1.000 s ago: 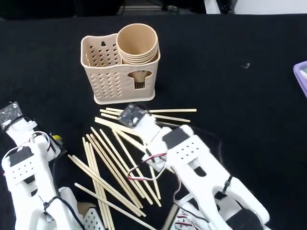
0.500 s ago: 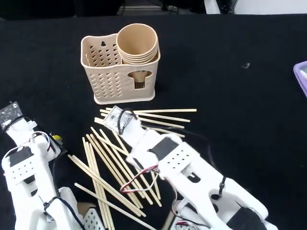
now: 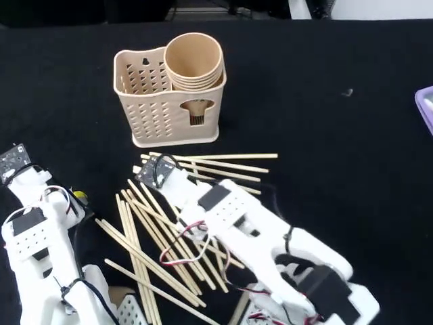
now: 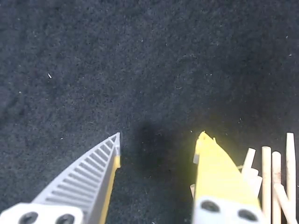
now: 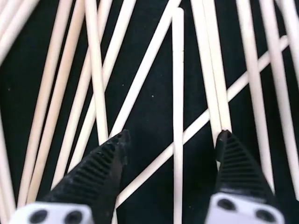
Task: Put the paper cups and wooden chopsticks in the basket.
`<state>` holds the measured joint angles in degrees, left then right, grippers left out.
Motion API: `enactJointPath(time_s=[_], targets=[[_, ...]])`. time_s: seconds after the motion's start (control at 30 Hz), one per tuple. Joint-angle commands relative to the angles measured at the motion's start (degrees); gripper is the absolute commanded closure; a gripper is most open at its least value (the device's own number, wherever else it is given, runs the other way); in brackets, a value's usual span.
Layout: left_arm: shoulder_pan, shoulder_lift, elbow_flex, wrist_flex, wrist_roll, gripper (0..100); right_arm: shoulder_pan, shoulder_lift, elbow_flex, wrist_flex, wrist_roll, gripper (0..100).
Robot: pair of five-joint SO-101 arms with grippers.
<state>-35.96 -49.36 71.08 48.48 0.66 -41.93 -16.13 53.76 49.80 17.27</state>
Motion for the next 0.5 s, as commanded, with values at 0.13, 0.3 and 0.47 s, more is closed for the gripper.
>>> enactJointPath(time_s=[0.13,0.3,0.47], targets=[[-0.4,-0.7,-1.5,-0.7,0.3,74,-0.5,3.8,-2.8,-3.6,0.8,78.4],[-0.5,-0.7,-1.5,-0.7,0.2,74,-0.4,4.7,-2.9,-3.9,0.8,91.2],[-0.5,-0.7,-1.5,-0.7,0.2,74,-0.4,-1.5,-2.8,-0.3,0.6,98.7]])
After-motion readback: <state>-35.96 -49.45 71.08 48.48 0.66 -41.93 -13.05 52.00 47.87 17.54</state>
